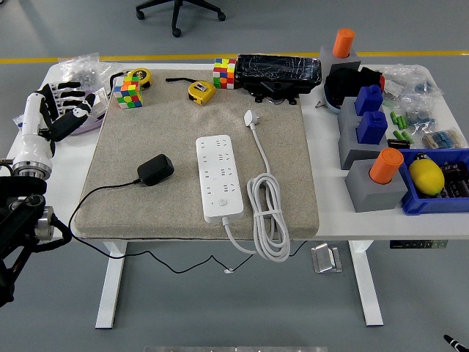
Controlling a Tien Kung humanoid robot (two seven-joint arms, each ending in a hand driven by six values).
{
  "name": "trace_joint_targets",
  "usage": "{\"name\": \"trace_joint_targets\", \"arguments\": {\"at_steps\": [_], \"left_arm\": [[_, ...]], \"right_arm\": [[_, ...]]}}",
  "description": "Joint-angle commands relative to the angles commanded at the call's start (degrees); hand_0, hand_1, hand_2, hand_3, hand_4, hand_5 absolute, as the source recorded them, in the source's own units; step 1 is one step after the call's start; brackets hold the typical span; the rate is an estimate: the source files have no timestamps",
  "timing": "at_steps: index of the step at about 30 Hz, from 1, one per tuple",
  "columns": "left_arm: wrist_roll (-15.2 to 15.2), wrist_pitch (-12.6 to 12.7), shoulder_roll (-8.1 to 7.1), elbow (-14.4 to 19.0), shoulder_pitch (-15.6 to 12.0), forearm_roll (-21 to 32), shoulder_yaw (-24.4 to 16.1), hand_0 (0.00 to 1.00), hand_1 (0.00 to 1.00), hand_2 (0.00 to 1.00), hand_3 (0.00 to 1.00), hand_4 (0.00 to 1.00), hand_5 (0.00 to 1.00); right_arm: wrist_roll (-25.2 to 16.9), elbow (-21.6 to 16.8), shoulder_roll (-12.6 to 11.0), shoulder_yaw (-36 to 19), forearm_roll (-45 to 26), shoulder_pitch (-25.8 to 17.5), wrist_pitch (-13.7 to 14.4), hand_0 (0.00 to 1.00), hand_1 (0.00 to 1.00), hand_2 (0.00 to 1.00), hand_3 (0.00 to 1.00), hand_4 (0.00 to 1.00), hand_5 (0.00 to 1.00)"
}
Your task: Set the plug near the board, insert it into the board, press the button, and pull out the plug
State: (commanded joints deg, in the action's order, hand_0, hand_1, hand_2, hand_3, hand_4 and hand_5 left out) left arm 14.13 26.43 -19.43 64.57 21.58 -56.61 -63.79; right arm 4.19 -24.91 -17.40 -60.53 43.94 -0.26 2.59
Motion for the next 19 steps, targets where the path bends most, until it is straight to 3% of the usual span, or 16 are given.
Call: {"name": "trace_joint_targets", "arguments": {"at_steps": [19], "left_arm": [[-0.6, -0.2, 0.32, 0.8, -0.7, -0.3, -1.8, 0.453, 0.520, 0.557, 0.585, 0.784, 0.220]], "right_arm": [[0.1, 0.2, 0.2, -0.9, 0.3, -0.3, 0.0, 0.613, 0.668, 0.640, 0.572, 0.977, 0.590]]}}
